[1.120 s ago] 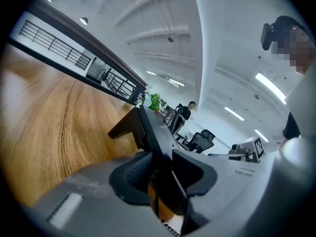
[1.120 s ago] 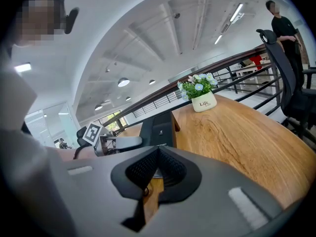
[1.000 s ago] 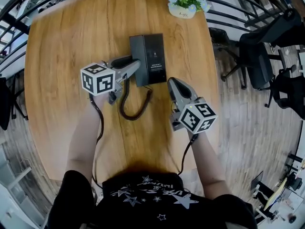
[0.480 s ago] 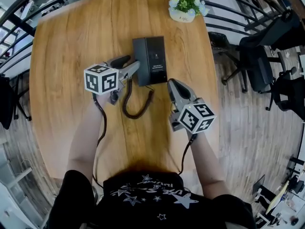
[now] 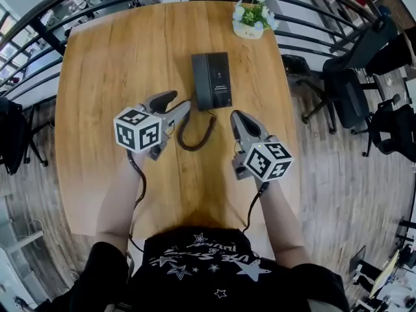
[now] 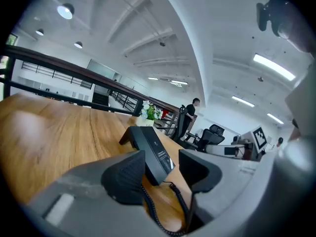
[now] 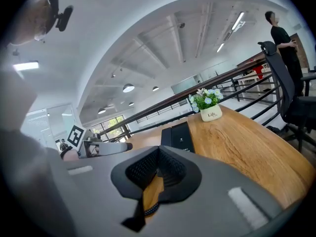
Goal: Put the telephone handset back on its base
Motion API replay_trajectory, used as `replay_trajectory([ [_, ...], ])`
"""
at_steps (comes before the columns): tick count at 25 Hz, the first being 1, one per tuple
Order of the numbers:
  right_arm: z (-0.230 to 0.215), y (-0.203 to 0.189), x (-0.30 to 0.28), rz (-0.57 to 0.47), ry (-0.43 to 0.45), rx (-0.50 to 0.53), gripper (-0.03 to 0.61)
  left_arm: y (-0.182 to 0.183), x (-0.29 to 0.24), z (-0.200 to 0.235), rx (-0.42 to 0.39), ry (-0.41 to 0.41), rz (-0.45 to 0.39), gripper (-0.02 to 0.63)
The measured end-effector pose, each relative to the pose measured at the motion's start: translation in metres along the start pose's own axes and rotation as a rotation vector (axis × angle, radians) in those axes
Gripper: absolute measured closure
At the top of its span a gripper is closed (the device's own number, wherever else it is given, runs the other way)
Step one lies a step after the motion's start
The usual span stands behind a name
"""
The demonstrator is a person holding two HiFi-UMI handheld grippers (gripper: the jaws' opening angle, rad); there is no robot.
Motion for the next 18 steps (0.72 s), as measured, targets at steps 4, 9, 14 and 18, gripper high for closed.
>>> replay_trajectory([
  [4, 0.027, 0.004, 0.016, -0.032, -0.004, 0.022, 0.577, -0.009, 0.042, -0.024, -0.023, -0.017, -0.026, 0.393],
  [9, 0.059, 0.005, 0.033, -0.064, -0.023, 0.050, 0.577, -0.014, 0.084, -0.041, -0.036, -0.041, -0.055, 0.394],
  [14, 0.091, 0.009, 0.044, -0.093, -0.050, 0.079, 0.577, -0.022, 0.122, -0.044, -0.044, -0.060, -0.067, 0.394],
  [18, 0.116, 0.010, 0.050, -0.119, -0.080, 0.087, 0.577, -0.031, 0.150, -0.041, -0.036, -0.080, -0.069, 0.394],
])
Point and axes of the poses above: the fingertips, and each gripper's own axes: x backward along the fingers, z to its left, y out of its top, the point moved 4 cm from there along x, backward along the fingers, and after that the axes turned 7 degrees about x, right-handed, at the moved point
